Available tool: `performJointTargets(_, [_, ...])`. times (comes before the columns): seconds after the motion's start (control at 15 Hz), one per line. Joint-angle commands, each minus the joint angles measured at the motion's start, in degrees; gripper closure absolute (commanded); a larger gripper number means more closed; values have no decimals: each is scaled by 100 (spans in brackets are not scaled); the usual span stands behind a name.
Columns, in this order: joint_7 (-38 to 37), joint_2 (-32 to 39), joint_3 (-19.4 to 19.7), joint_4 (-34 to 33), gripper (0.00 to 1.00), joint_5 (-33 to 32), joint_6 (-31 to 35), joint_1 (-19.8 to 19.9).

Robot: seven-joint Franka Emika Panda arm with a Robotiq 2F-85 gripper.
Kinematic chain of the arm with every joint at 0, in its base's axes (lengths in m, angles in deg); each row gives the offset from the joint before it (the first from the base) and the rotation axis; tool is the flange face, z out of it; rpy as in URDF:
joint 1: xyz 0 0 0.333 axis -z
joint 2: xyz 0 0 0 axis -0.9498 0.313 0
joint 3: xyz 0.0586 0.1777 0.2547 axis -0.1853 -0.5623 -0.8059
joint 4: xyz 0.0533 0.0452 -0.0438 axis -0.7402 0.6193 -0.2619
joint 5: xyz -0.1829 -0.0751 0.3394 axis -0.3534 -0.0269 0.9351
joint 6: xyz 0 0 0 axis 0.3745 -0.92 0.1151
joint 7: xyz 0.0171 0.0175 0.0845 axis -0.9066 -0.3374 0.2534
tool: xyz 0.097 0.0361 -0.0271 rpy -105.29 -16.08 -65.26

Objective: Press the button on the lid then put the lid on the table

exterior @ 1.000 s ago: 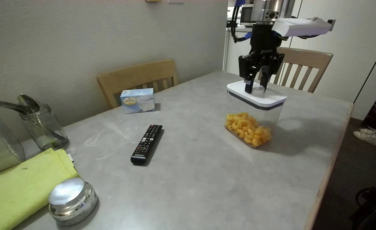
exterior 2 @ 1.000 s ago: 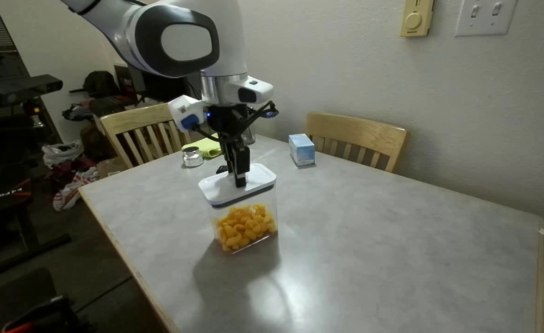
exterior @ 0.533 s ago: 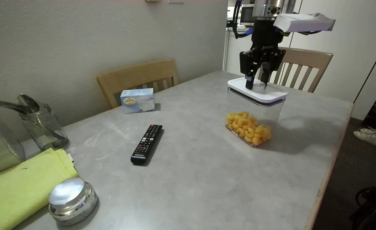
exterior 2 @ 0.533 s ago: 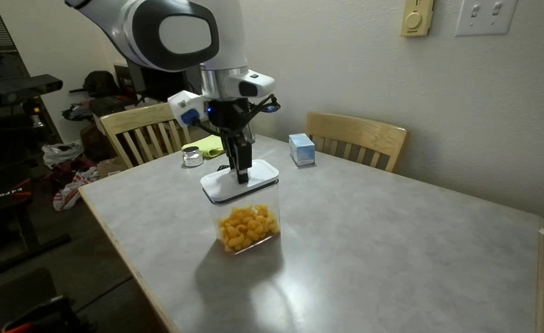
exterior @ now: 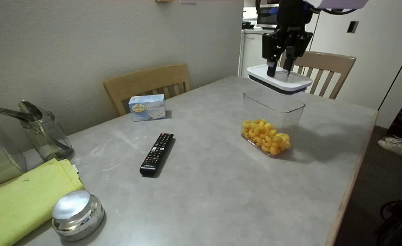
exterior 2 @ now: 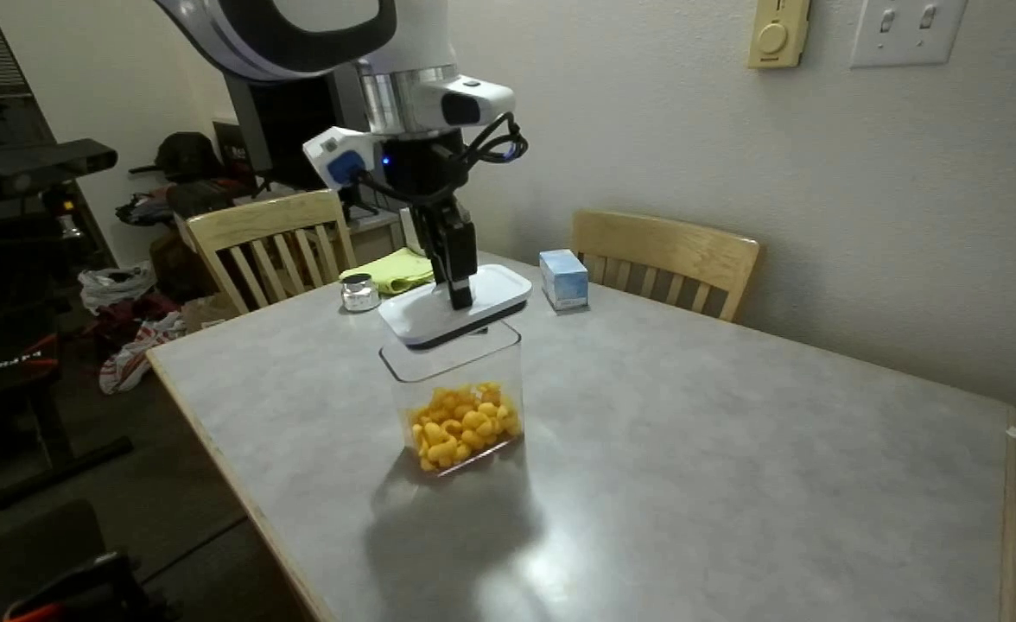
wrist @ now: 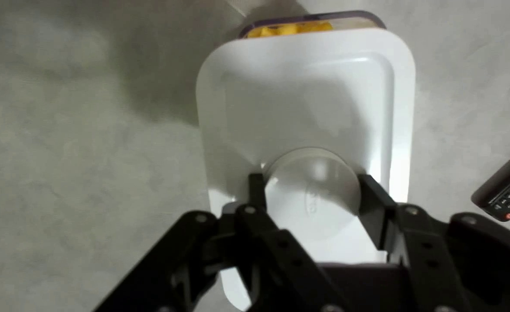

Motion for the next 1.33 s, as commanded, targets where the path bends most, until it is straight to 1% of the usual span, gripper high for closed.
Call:
performJointTargets(0.0, [116, -256, -29, 6, 71, -39, -278, 45])
performJointTargets(0.67, [225, -349, -143, -303, 71, -43, -632, -10])
performJointTargets(1.27, [315, -100, -442, -725, 71, 4, -593, -222])
